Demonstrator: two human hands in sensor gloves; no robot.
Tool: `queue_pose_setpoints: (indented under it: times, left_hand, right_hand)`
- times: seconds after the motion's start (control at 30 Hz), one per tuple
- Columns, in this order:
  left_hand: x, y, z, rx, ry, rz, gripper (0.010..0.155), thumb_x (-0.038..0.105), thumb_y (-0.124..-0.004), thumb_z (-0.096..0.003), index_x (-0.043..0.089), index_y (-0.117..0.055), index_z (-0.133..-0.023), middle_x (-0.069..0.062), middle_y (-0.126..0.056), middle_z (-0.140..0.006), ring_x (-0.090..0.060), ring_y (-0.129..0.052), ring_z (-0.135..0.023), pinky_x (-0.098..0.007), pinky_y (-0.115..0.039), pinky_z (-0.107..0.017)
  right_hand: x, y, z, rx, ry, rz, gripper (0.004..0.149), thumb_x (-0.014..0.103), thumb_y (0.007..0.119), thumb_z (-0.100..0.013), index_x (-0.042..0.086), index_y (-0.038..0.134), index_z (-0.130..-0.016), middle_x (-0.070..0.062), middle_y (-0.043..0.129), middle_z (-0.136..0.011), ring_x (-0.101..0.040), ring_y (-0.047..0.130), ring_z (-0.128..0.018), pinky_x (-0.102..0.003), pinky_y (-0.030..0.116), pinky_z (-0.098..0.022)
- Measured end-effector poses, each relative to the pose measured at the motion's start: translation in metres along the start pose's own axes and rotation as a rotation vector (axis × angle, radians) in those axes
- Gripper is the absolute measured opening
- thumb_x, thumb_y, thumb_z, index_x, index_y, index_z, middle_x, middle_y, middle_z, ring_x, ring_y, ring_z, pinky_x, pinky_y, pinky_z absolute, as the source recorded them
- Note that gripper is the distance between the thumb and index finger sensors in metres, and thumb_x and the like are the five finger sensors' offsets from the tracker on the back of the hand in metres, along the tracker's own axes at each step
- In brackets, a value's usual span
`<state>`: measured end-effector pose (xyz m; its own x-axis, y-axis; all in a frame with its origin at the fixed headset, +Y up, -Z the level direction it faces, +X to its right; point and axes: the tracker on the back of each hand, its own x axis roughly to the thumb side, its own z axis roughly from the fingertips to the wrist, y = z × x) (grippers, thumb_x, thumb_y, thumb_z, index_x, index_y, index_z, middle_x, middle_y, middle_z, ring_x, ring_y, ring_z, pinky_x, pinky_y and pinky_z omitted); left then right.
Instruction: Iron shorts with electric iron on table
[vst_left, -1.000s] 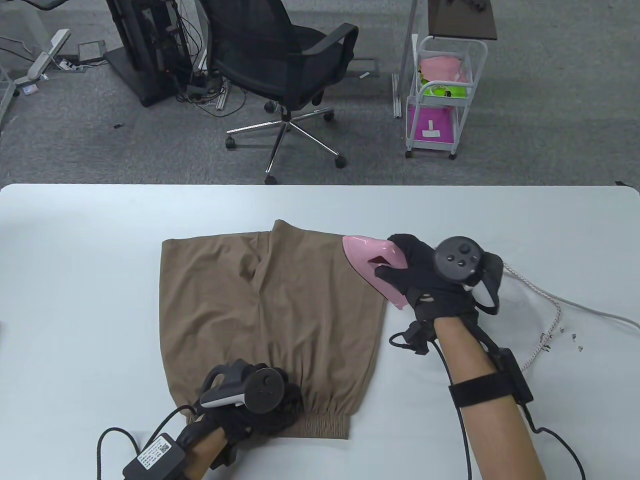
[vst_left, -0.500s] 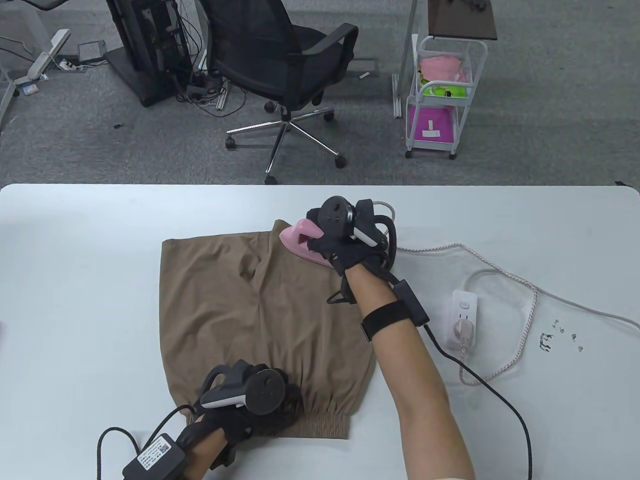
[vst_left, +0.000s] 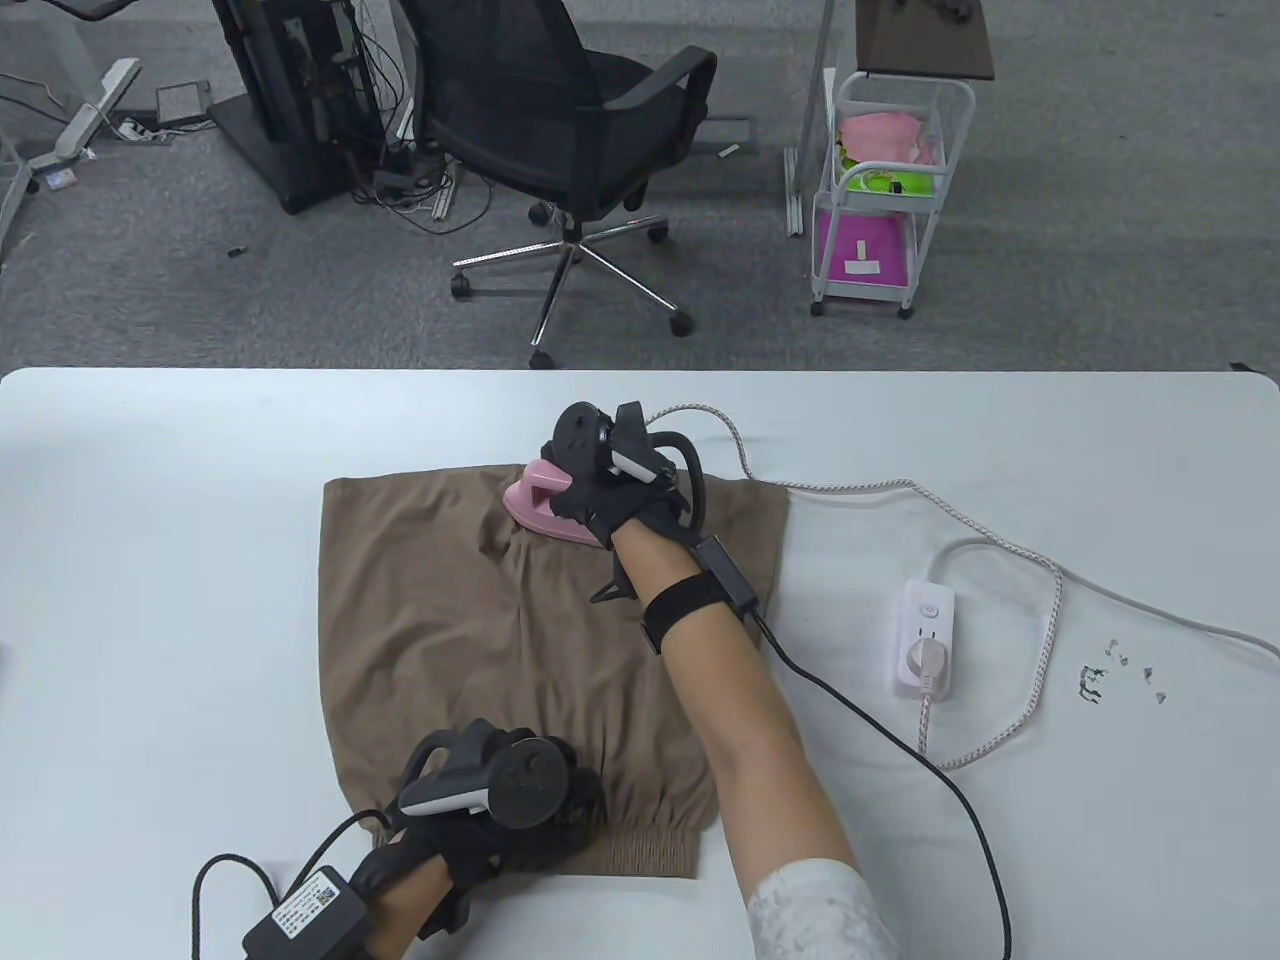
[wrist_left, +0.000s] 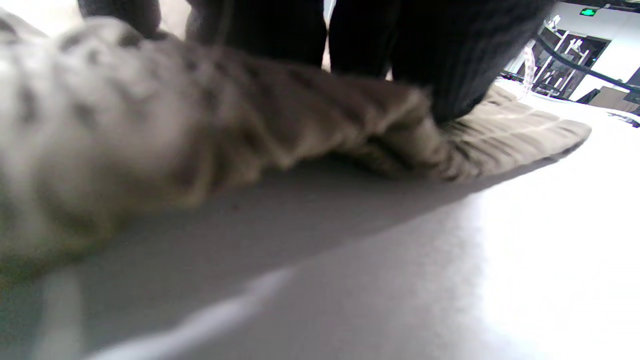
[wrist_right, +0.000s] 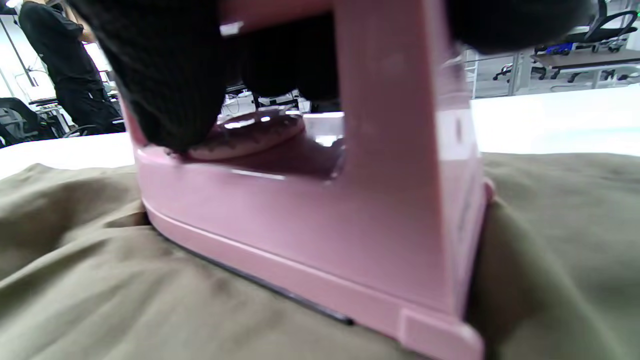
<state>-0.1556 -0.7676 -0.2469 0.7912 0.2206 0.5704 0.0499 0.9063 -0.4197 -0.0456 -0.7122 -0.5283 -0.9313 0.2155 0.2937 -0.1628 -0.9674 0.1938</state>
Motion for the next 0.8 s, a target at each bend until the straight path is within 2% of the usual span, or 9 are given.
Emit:
queue_pose_setpoints:
  times: [0.27, 0.8]
  left_hand:
    - [0.000, 0.000, 0.000, -0.005, 0.001, -0.001, 0.059, 0.053, -0.080, -0.0492, 0.036, -0.063, -0.103, 0.002, -0.060, -0.108, -0.029, -0.065, -0.094, -0.067, -0.050, -0.077]
    - [0.000, 0.001, -0.001, -0.012, 0.002, -0.002, 0.059, 0.052, -0.080, -0.0493, 0.036, -0.063, -0.103, 0.002, -0.061, -0.108, -0.029, -0.065, -0.094, -0.067, -0.050, -0.077]
  right_hand:
    - [-0.024, -0.005, 0.007, 0.010, 0.027, 0.008, 0.061, 0.048, 0.094, -0.048, 0.044, 0.068, -0.103, 0.006, 0.082, -0.085, -0.019, 0.094, -0.060, -0.051, 0.082, -0.036]
    - [-0.108, -0.020, 0.056, -0.008, 0.143, 0.041, 0.061, 0.048, 0.095, -0.047, 0.044, 0.069, -0.102, 0.006, 0.084, -0.084, -0.019, 0.094, -0.060, -0.052, 0.082, -0.036]
